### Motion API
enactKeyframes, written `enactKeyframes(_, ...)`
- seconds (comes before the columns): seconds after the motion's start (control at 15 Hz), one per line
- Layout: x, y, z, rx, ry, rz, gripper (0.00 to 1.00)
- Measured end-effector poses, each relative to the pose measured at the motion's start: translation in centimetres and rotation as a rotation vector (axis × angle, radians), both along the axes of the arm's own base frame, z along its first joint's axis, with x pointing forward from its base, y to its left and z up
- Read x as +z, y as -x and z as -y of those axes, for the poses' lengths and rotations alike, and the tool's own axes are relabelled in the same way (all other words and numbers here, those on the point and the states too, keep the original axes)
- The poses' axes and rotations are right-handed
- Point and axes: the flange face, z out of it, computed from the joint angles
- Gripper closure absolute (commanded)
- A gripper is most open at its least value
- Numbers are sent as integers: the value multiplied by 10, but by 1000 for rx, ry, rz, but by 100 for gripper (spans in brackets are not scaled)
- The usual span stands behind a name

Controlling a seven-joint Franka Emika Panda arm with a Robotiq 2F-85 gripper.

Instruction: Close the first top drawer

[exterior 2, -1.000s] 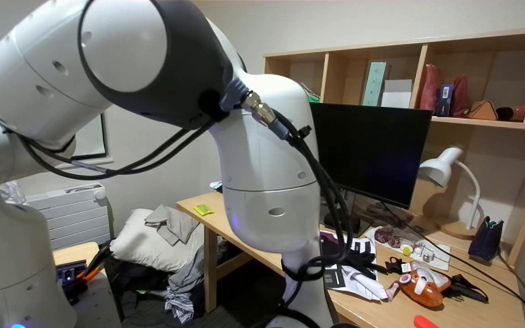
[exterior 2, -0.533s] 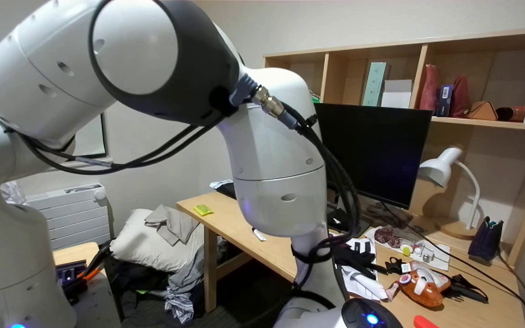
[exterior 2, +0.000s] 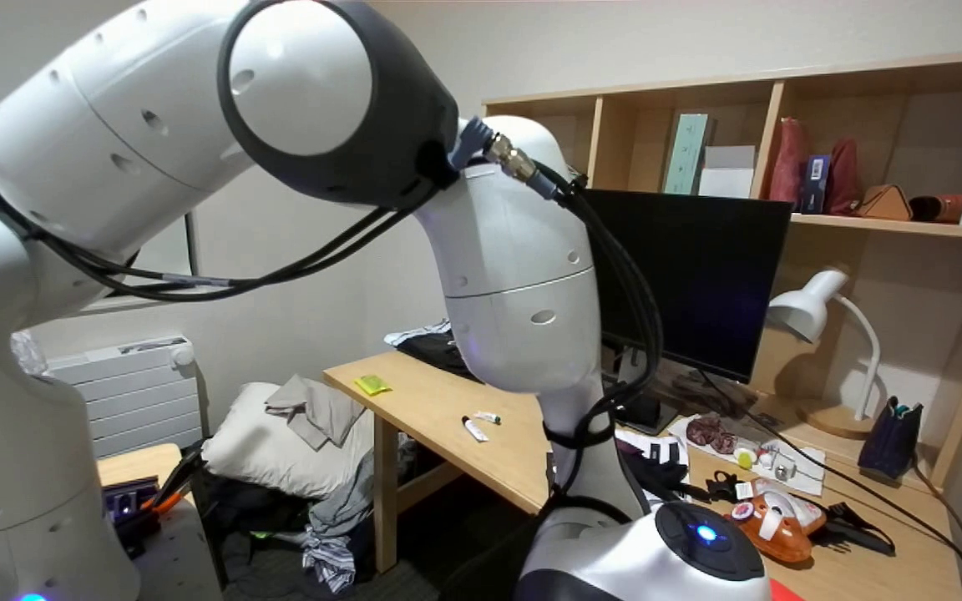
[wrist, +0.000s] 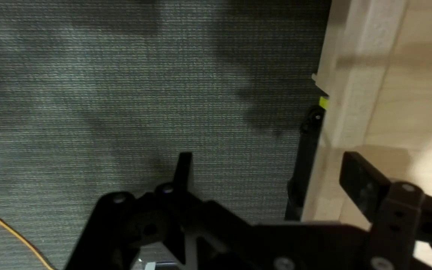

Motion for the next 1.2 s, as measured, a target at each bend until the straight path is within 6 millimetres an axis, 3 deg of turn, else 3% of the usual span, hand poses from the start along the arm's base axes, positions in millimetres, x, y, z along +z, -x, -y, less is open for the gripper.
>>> enactKeyframes(0.4, 8, 70, 5, -87, -3, -123, 0)
enactKeyframes(0.53, 7, 80, 2, -114, -14, -128, 0)
enactKeyframes(0.73, 0, 74, -11, -115, -37, -122, 0)
enactKeyframes(1.2, -35, 35, -54, -53, -49, -72, 0)
